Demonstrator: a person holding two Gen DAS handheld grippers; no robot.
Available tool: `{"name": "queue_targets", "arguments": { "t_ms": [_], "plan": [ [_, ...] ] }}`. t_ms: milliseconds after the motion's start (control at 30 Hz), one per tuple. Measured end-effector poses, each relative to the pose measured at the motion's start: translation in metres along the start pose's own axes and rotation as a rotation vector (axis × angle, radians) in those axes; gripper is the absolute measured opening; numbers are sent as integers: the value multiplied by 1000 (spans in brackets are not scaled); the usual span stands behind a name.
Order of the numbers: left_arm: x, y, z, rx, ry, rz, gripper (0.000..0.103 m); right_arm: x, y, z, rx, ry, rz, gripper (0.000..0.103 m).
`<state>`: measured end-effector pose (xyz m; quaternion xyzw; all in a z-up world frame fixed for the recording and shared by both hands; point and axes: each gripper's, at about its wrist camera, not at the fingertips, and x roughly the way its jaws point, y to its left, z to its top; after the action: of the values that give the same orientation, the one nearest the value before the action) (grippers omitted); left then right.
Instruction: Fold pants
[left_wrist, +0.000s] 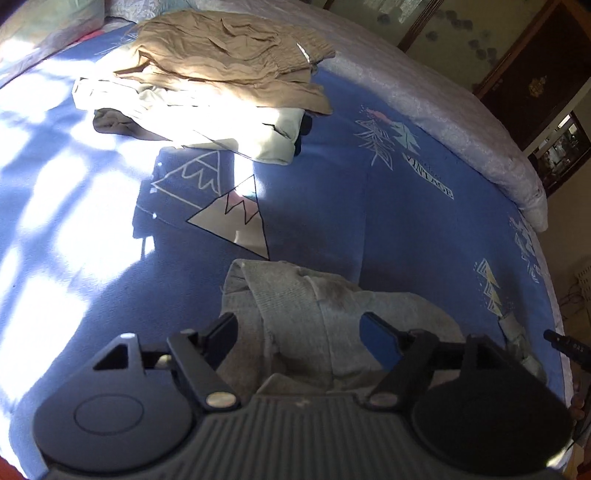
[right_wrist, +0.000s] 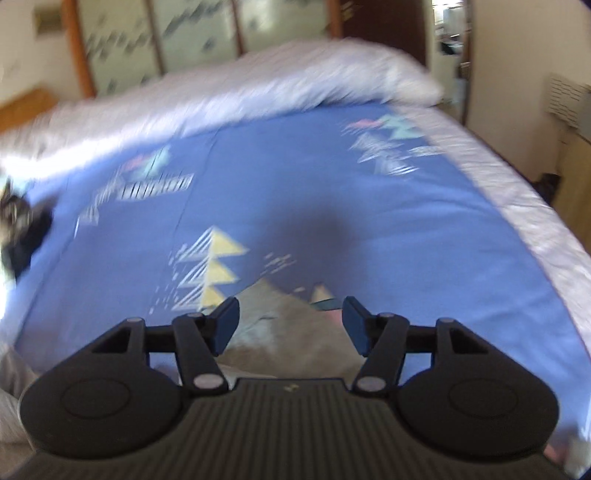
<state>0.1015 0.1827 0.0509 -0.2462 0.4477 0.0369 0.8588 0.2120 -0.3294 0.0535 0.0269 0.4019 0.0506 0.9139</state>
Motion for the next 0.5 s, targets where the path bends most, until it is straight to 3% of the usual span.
{"name": "queue_targets", "arguments": {
  "t_ms": [67,133,167,200,233,267,300,333,500],
  "plan": [
    [17,-1,4,-32,35,-13,75,23,10,7,-45,66,42,66],
    [27,1,6,-75,55,-58,67,40,22,8,-108,124,56,68],
    [31,-2,7,-76,62,-62,51,42,30,4,-142,151,57,69],
    [38,-5,8,-69,85,-61,23,49,33,1,-164,187,64,69],
    [43,-6,7,-69,114,-69,8,56,36,-3,-186,232,62,64],
    [46,-5,5,-79,131,-75,4,60,42,-10,-228,259,29,54],
    [45,-6,4,-76,120,-69,4,58,44,-13,-275,237,-19,28],
    [40,-8,4,-56,100,-58,4,52,40,-10,-277,208,-26,14],
    [-9,-2,36,-77,-76,-77,3,11,-22,52,-27,-80,-141,12]
  ]
}}
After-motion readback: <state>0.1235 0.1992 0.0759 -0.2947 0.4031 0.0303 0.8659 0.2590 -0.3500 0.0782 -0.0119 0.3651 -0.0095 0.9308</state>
